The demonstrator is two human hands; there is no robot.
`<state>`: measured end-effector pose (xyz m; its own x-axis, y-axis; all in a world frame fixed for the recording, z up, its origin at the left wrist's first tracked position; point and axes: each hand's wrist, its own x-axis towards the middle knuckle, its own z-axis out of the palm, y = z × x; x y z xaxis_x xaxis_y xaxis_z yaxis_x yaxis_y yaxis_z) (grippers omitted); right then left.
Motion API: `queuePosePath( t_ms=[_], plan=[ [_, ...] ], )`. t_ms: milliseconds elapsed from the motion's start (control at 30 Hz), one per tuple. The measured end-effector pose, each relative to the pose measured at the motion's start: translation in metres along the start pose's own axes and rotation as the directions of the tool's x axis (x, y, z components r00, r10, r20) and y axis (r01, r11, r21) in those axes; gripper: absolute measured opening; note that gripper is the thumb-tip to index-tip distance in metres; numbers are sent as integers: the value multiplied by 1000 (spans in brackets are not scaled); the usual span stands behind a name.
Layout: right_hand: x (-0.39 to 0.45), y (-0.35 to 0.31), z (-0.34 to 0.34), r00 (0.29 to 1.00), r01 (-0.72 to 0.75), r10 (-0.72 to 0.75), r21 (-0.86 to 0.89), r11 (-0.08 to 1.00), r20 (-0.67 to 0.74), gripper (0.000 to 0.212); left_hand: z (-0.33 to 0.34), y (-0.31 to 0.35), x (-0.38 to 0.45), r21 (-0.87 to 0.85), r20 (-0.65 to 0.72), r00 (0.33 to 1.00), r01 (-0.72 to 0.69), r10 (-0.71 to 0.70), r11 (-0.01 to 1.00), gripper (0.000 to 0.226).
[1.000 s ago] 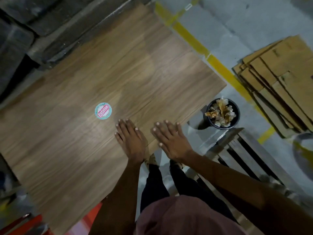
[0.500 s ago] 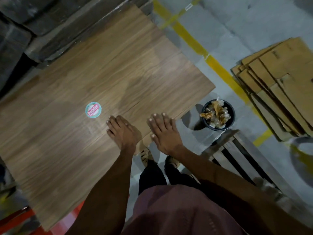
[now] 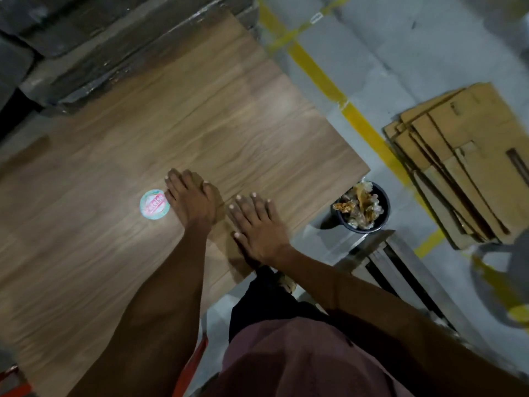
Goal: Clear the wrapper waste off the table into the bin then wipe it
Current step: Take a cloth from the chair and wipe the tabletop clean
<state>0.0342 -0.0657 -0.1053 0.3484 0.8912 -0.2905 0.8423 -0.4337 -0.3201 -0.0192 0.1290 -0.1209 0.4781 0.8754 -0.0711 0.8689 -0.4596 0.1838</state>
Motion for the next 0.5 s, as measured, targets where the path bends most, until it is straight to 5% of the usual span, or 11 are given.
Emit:
queuePosePath(
  t_ms=[67, 133, 233, 333, 400, 500],
  plan=[
    [16, 15, -7, 999, 14, -16, -54, 998, -37, 67, 0, -1, 20, -26, 23, 999, 24, -24, 999, 58],
    [37, 36, -15, 983, -172, 169, -44, 984, -77, 68, -1, -2, 40, -17, 37, 998, 51, -50, 999, 62],
    [70, 67, -38, 853, -487, 498, 110, 867, -157, 69, -3, -6, 69, -22, 27, 997, 75, -74, 997, 66],
    [92, 64, -49, 752, -614, 646, 216, 759, -132, 69, -6, -5, 91, -54, 32, 993, 117, -115, 992, 70],
    [99, 40, -47, 813, -556, 573, 150, 817, -103, 70, -10, -1, 100, -60, 35, 987, 158, -156, 986, 71],
    [98, -1, -33, 994, -102, 100, -54, 993, -37, 68, -11, 4, 106, -66, 19, 976, 216, -215, 974, 70]
  ],
)
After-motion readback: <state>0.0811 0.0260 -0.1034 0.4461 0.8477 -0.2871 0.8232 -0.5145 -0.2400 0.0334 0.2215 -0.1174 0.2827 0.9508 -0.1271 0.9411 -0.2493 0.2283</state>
